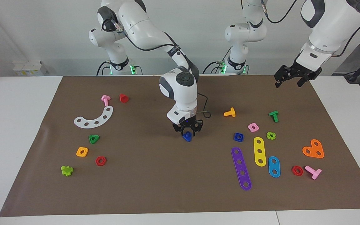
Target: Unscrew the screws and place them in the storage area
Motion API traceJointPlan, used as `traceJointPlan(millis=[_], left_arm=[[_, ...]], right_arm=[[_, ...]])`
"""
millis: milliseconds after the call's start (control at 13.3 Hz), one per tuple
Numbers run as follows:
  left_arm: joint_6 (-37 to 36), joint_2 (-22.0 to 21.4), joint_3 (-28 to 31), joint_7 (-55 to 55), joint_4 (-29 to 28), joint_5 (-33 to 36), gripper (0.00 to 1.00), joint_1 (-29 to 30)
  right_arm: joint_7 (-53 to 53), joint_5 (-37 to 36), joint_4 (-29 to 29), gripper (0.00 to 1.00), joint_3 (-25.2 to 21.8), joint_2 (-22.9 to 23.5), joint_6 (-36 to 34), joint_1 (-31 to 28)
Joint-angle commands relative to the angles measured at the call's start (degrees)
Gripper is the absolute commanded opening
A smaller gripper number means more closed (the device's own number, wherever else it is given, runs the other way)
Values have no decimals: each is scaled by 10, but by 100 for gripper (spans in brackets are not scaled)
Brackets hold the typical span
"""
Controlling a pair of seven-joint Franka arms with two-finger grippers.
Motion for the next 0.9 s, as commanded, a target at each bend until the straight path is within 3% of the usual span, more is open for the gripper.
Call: traceJointPlan(millis=[0,226,377,452,528,829], left_arm=[[41,-14,1,-4,-25,0,100,-4],[33,-9,-3,-11,-15,2,100,2],[25,-5,-8,-30,3,3,100,9],[11,-3,-8,-29,17,4,100,13],[-5,0,-8,-29,33,4,100,15],[0,-8,-14,-13,15,1,100,25]], right_arm=[[-10,-7,1,52,0,7,15,0],[-13,-9,-8,37,0,6,18,1],[-16,-11,-8,33,-1,6,18,0],[-16,-11,-10,24,-1,6,18,0],[-14,-11,-11,0,-1,6,18,1],[-1,-14,-1,0,-3,-3,-15,3]])
